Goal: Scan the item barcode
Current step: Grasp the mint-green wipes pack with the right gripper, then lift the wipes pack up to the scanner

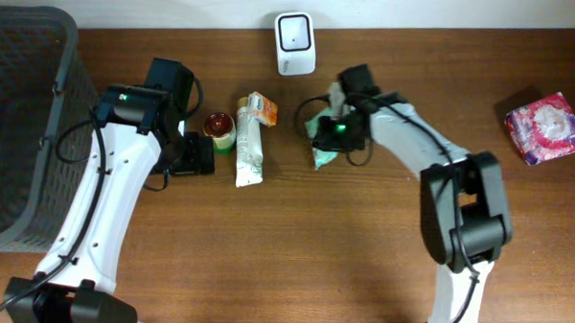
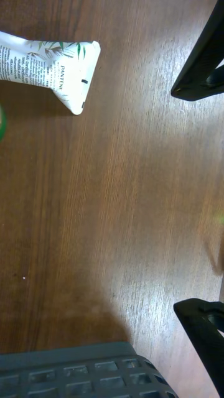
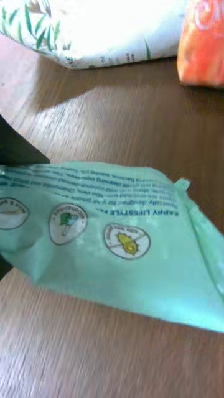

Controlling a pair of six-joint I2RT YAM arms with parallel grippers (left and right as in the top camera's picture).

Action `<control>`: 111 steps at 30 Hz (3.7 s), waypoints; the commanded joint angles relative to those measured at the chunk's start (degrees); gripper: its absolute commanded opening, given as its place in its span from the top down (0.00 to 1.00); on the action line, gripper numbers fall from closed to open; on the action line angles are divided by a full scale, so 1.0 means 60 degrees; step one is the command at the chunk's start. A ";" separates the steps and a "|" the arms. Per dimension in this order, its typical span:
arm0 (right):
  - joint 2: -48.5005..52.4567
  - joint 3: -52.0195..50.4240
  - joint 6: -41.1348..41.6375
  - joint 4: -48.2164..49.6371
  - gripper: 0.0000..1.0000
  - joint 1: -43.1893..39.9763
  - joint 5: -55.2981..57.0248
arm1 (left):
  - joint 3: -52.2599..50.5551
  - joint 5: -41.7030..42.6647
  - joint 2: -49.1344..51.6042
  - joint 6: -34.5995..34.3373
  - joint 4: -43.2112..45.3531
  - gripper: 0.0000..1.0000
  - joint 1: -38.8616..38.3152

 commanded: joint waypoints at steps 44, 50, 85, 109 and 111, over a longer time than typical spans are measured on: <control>0.0193 0.0277 0.0080 -0.0546 0.96 0.0022 0.2677 | -0.0044 -0.0069 -0.0142 -0.0095 -0.0007 0.01 0.0026; -0.0342 0.1220 0.0255 -0.1880 0.96 0.0025 0.2685 | -0.0044 -0.0069 -0.0142 -0.0095 -0.0007 0.01 0.0026; 0.0182 0.0736 0.0335 -0.2667 0.95 0.0678 0.3242 | -0.0044 -0.0069 -0.0142 -0.0095 -0.0007 0.01 0.0026; 0.0175 0.1504 -0.3432 -0.3781 0.35 -0.1752 -0.0579 | -0.0044 -0.0069 -0.0142 -0.0095 -0.0007 0.01 0.0026; 0.0175 0.0718 -0.3432 -0.3020 0.32 -0.1756 -0.0973 | -0.0044 -0.0069 -0.0142 -0.0095 -0.0007 0.01 0.0026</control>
